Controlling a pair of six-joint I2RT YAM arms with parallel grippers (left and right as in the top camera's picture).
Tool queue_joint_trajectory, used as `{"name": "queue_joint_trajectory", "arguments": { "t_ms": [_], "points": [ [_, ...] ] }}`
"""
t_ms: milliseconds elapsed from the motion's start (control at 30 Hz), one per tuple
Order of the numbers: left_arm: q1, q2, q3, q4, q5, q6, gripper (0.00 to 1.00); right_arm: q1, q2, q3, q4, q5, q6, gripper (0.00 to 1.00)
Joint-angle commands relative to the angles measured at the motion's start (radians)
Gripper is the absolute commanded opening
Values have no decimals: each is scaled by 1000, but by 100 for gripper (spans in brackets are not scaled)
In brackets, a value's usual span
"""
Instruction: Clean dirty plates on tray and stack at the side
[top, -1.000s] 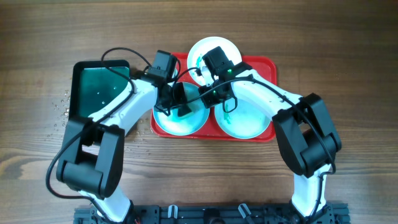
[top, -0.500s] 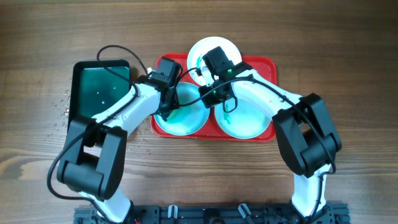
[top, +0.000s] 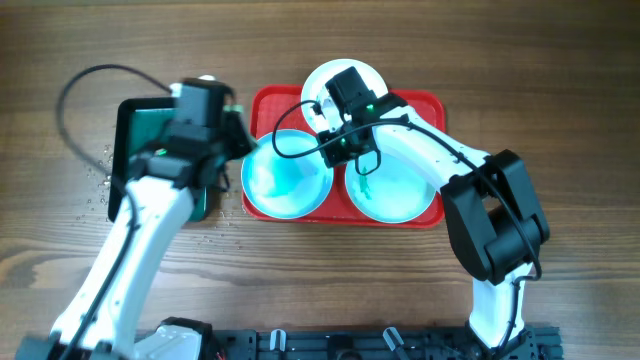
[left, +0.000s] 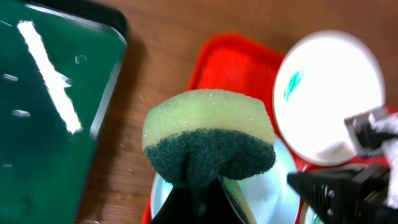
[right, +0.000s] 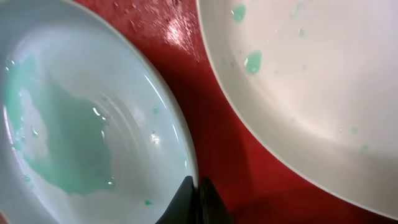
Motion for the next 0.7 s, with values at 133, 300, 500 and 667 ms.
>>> {"name": "queue_joint_trajectory", "arguments": {
  "t_ms": [133, 300, 500, 667],
  "points": [
    [238, -105, -2, -53, 36, -5, 4, 16, -97, 42, -18, 90, -4, 4],
    [312, -103, -2, -92, 36, -15, 4, 52, -184, 42, -24, 323, -4, 4],
    [314, -103, -2, -93, 36, -15, 4, 81, -232, 42, -26, 531, -34, 4],
    [314, -103, -2, -85, 35, -15, 4, 190, -283, 43, -22, 829, -159, 4]
  ]
}}
